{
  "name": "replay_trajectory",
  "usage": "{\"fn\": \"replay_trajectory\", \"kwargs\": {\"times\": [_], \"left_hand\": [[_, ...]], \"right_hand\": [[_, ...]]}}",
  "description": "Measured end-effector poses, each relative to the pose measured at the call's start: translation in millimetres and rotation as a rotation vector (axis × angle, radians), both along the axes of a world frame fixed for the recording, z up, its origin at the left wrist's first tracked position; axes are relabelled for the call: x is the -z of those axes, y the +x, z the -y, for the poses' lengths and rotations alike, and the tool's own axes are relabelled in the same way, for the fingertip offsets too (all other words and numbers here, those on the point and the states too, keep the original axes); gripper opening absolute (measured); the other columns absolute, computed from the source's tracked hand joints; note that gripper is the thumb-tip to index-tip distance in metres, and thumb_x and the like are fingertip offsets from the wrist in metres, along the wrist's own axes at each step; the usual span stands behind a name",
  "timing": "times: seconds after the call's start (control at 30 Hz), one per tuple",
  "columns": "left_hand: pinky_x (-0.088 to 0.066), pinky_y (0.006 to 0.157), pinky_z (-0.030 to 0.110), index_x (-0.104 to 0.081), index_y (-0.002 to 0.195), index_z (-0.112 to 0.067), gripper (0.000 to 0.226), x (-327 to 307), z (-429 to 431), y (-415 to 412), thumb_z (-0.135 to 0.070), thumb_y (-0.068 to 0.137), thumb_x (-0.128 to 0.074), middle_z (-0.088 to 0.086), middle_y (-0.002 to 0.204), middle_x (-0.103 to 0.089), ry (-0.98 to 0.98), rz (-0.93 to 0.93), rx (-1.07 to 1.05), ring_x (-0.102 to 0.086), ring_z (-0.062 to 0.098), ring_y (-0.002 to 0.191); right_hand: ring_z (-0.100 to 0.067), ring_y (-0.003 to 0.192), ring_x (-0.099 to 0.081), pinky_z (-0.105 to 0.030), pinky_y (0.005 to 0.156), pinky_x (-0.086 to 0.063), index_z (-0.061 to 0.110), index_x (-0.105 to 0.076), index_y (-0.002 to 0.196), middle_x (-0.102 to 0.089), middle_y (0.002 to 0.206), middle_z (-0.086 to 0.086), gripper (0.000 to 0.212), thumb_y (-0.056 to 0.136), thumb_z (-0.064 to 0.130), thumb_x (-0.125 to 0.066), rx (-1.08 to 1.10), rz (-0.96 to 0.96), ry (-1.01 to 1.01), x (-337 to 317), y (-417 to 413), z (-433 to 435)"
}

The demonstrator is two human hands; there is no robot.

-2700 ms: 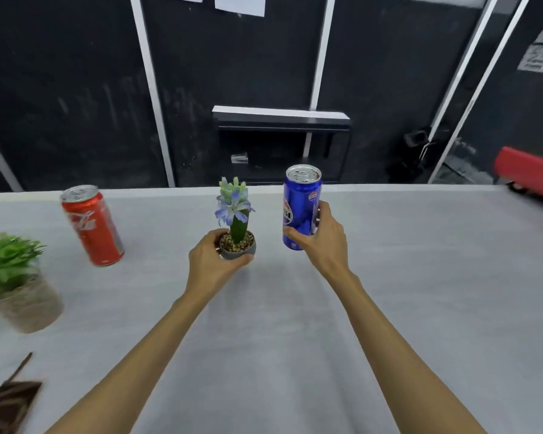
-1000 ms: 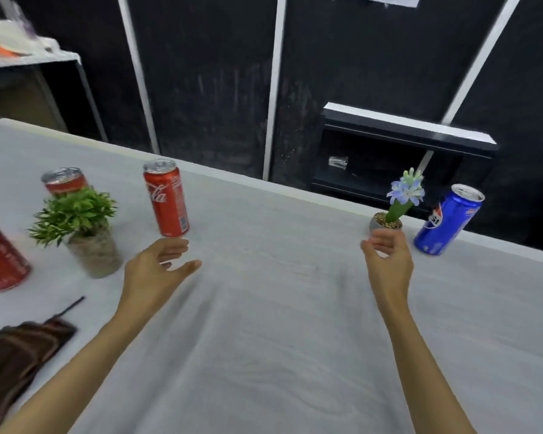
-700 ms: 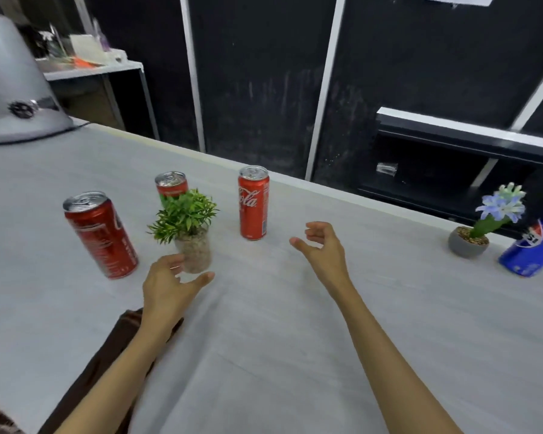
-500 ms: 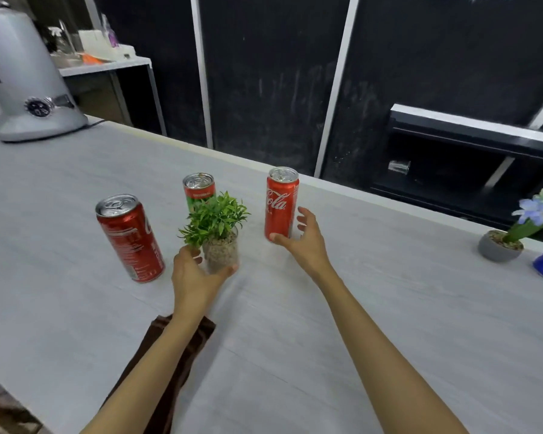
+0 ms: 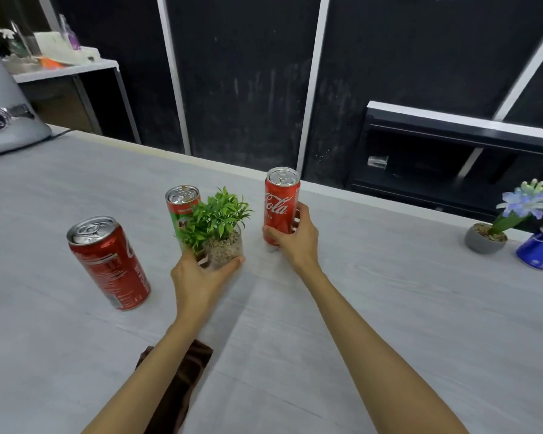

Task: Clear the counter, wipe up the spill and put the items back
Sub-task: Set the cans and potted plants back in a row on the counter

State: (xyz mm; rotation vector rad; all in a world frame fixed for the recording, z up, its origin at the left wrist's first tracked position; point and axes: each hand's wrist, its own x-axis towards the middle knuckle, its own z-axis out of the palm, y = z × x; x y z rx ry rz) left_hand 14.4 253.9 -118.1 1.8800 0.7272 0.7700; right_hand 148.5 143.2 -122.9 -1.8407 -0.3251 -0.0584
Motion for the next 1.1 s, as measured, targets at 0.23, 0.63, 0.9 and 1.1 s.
{"fn": "replay_trajectory", "kwargs": {"times": [0.23,0.63,0.9,1.1], "left_hand": [[-0.045,0.076,0.025,-0.053,0.114,-0.009,0.067,-28,40,66,-0.028,0.058,-0.084,0.011,0.112,-0.066,-0.017,0.052,0.14,-0.058,0.015,0.086],[-0.044,0.074,0.024,-0.053,0.116,-0.008,0.064,-20,140,193,-0.024,0.061,-0.082,0.009,0.112,-0.064,-0.067,0.051,0.317,-0.056,0.014,0.086],[-0.044,0.076,0.025,-0.052,0.116,-0.008,0.065,-1,160,242,-0.023,0.06,-0.083,0.01,0.112,-0.064,-0.05,0.024,0.349,-0.055,0.014,0.086],[-0.047,0.078,0.027,-0.051,0.117,-0.007,0.066,14,163,251,-0.022,0.061,-0.083,0.013,0.115,-0.063,-0.063,0.0,0.375,-0.058,0.018,0.093]], "right_hand": [[-0.018,0.108,-0.057,-0.03,0.087,-0.046,0.018,-0.041,0.128,-0.057,0.129,-0.005,0.072,0.069,0.032,-0.078,0.109,0.037,0.002,-33,36,73],[-0.024,0.119,-0.054,-0.041,0.099,-0.045,0.015,-0.036,0.134,-0.053,0.134,-0.006,0.074,0.073,0.03,-0.076,0.324,-0.02,-0.094,-21,108,202],[-0.023,0.119,-0.053,-0.037,0.097,-0.045,0.017,-0.037,0.133,-0.053,0.134,-0.005,0.075,0.071,0.032,-0.077,0.353,-0.04,-0.127,4,139,219],[-0.024,0.122,-0.05,-0.041,0.101,-0.045,0.017,-0.033,0.136,-0.05,0.137,-0.006,0.076,0.074,0.029,-0.075,0.331,-0.083,-0.057,9,142,221]]}}
